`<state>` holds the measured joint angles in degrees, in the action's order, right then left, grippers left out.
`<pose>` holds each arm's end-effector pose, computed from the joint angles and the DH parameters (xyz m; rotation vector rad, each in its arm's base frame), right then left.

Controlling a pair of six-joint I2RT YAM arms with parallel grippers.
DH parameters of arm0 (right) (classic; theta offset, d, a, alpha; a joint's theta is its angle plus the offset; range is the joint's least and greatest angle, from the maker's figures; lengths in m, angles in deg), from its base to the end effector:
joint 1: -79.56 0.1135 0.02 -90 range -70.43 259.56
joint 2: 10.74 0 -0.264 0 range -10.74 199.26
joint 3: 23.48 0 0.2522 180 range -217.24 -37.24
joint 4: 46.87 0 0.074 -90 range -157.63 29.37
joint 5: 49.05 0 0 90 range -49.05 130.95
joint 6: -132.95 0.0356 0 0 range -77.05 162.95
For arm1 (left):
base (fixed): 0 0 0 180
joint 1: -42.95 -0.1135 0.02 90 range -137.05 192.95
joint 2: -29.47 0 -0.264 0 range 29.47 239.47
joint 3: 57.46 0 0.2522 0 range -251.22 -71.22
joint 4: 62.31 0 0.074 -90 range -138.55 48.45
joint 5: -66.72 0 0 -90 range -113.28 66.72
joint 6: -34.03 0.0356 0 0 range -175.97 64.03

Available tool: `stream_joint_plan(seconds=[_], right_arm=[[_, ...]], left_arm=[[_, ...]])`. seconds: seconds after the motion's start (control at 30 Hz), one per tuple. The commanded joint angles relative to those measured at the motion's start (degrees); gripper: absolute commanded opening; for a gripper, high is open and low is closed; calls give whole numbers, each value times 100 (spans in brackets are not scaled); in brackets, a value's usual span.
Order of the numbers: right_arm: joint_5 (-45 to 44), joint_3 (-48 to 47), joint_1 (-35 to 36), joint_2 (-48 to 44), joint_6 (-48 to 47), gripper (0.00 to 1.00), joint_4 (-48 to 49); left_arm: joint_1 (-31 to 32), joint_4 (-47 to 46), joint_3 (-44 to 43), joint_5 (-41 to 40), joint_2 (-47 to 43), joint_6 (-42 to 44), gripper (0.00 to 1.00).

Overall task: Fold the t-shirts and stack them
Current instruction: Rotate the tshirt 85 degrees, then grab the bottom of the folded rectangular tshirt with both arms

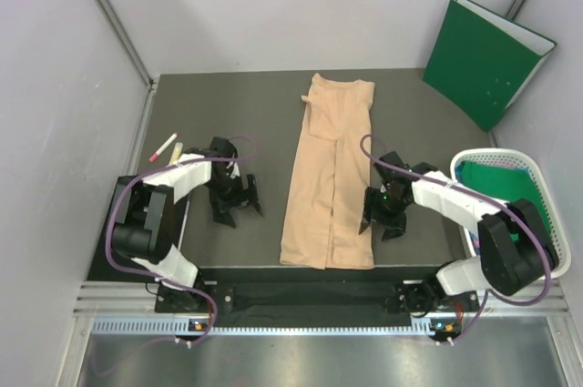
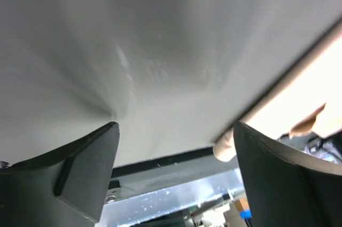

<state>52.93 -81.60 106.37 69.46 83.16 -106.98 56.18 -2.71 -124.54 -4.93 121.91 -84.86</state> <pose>0.1962 0.1074 0.1710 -0.3413 -3.0965 -0.3899 0.2589 -0.0724 0.1619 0.3961 -3.0402 0.5106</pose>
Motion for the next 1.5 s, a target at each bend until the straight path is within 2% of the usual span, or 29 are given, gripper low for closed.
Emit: stream_joint_plan(seconds=[0.0,0.1,0.2,0.33,0.73,0.87,0.97,1.03,1.07,1.1,1.17,1.27,1.47], right_arm=[[232,417,-88,-540,92,65,-77],[514,892,-88,-794,268,64,143],[699,1226,-79,-962,400,63,319],[814,1456,-53,-1130,541,63,495],[972,1430,386,-673,901,61,1224],[1016,1290,518,-436,901,53,1426],[1086,1298,545,-225,901,45,1593],[1104,1298,562,-172,893,39,1664],[1121,1307,571,-146,901,28,1734],[1130,1298,580,-163,893,21,1743],[1130,1263,598,-259,893,8,1717],[1104,1132,589,-487,849,2,1585],[1095,605,597,-839,612,2,1304]], left_arm=[[205,-330,453,695,-315,-188,86],[469,-480,621,793,-271,-249,75],[785,-559,604,881,-87,-302,71],[1233,-691,516,960,133,-390,69],[1761,-463,147,1215,740,-258,66],[1902,-269,59,1241,1003,-188,58],[1955,-120,-3,1320,1266,-65,46],[2034,-58,-12,1373,1398,23,34],[2051,-58,-12,1373,1469,23,29],[2069,-58,-20,1373,1478,32,14],[2087,-6,-82,1268,1391,23,1],[2087,152,-196,1101,1207,14,0],[2087,469,-582,1083,908,41,0]])
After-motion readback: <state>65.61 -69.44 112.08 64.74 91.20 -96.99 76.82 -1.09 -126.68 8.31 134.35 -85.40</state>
